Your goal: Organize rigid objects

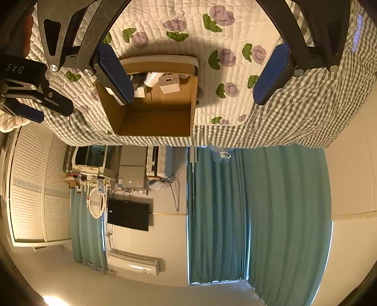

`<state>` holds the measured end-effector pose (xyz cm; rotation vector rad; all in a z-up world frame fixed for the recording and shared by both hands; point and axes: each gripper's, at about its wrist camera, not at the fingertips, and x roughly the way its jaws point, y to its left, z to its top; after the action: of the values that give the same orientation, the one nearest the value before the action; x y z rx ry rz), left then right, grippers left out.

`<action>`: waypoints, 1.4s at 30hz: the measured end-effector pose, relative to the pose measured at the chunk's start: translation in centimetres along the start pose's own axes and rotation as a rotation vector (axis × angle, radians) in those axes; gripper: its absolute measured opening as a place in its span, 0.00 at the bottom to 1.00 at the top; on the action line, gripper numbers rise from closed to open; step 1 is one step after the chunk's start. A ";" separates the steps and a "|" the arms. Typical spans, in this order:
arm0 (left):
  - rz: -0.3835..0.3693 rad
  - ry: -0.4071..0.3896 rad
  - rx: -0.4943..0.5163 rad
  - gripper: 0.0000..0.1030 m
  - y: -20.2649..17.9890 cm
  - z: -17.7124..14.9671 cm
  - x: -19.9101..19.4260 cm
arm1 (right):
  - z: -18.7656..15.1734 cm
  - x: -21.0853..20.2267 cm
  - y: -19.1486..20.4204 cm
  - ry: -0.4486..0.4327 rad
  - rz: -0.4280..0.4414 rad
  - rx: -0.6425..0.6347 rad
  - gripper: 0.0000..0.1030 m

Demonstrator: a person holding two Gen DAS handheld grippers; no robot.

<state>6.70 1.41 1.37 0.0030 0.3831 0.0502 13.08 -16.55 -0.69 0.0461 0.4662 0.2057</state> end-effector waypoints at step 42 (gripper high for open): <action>-0.037 0.071 -0.025 1.00 -0.4 -0.6 1.1 | -1.2 0.8 0.0 0.039 -0.045 -0.027 1.00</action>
<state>7.52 1.03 0.39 -0.0307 0.4532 0.0190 13.22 -16.42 -2.11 0.0050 0.5030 0.1688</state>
